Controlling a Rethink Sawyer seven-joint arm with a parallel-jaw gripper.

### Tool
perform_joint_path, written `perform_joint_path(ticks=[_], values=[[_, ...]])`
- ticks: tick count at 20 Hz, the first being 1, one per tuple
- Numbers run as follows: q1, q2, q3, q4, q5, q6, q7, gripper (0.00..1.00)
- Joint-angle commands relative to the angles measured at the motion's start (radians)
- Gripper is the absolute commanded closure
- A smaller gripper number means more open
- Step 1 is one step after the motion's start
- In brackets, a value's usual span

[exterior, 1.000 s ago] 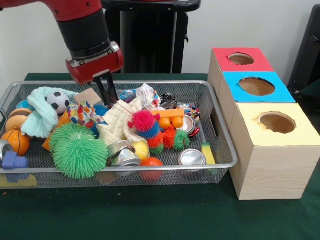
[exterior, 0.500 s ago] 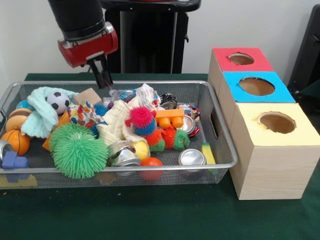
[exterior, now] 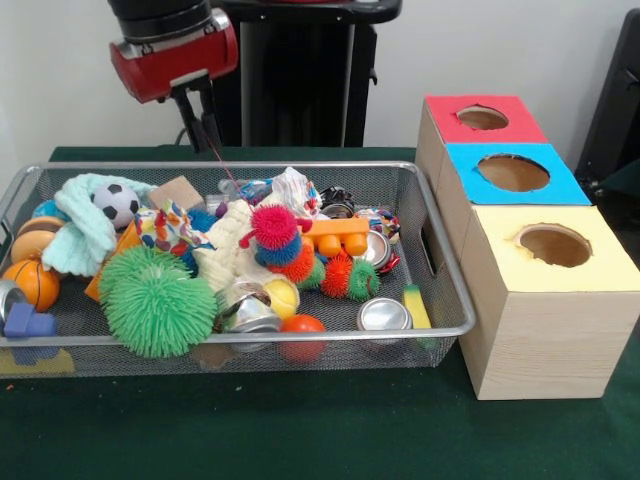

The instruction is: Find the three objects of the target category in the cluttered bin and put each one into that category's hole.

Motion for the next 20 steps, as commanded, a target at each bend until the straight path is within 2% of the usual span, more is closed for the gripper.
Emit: perform_joint_path(ticks=[1,3,10,12,16,20], values=[[0.032,0.015,0.009,0.038,-0.027,0.030,-0.127,1.00],[0.039,0.056,-0.012,0.061,-0.071,-0.046,-0.102,1.00],[0.064,0.152,-0.062,0.072,-0.165,-0.217,-0.033,1.00],[0.055,0.137,-0.057,0.081,-0.161,-0.199,-0.051,1.00],[0.048,0.071,-0.034,0.069,-0.105,-0.118,-0.076,1.00],[0.055,0.055,-0.028,0.048,-0.075,-0.065,-0.091,1.00]])
